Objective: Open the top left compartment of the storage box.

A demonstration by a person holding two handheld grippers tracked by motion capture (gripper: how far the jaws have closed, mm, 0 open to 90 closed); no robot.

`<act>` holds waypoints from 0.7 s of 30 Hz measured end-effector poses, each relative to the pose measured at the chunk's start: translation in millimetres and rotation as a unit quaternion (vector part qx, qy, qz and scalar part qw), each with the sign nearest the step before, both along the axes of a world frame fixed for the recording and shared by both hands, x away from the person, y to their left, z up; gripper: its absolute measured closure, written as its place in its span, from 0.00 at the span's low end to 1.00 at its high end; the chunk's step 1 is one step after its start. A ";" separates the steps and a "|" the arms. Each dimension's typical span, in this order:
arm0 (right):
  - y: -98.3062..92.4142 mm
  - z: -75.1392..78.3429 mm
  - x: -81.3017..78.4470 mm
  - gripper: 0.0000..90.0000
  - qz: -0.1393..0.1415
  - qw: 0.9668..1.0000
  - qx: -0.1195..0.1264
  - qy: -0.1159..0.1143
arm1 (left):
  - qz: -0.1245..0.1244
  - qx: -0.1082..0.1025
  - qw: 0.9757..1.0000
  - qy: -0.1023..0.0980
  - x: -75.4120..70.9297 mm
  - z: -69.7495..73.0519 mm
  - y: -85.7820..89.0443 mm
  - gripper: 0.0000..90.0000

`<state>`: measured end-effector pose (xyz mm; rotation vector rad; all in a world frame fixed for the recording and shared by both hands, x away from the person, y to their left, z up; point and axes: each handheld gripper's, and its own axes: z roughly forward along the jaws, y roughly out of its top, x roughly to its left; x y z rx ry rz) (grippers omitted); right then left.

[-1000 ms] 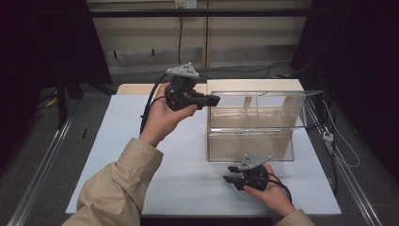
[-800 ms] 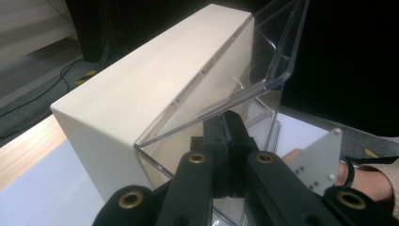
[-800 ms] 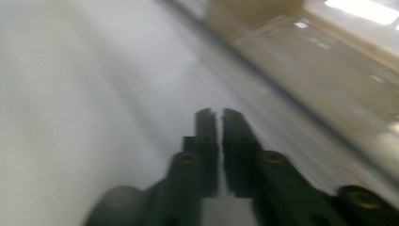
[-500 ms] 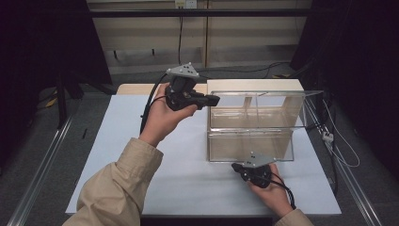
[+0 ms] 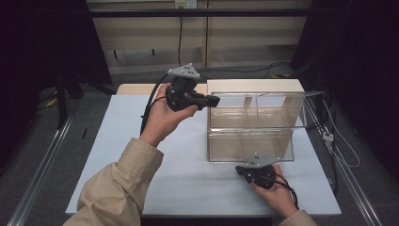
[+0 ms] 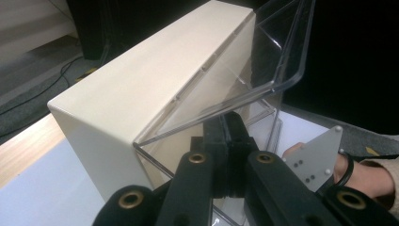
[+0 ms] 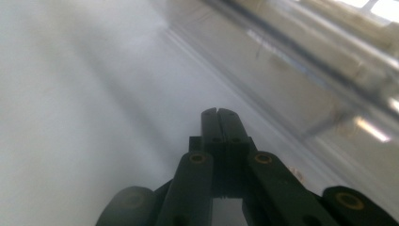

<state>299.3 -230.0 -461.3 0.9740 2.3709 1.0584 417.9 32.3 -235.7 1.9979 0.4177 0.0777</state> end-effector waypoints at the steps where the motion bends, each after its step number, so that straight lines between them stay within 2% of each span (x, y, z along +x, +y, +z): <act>1: -2.2 1.0 -2.2 1.00 0.002 1.000 0.001 0.006 | 0.000 0.000 1.000 0.000 -0.1 -0.1 0.1 1.00; 6: -10.0 3.1 -12.2 1.00 0.015 1.000 0.008 0.025 | 0.002 0.001 1.000 0.002 -0.8 -1.3 -0.3 1.00; 9: -16.9 8.3 -15.1 0.96 0.006 1.000 0.021 0.016 | 0.002 0.004 1.000 0.001 -0.8 -1.6 -0.2 1.00; 10: -20.5 10.6 -14.8 0.92 -0.001 1.000 0.026 0.016 | 0.002 0.003 1.000 0.002 -1.0 -1.8 -0.4 1.00; 13: -27.9 12.6 -15.0 0.74 -0.025 0.999 0.033 0.018 | 0.001 0.003 1.000 0.003 -0.9 -2.0 -1.2 1.00; 21: -31.0 7.0 -15.6 0.46 -0.085 0.995 0.044 0.031 | 0.002 0.003 1.000 0.004 0.1 -2.7 -2.0 1.00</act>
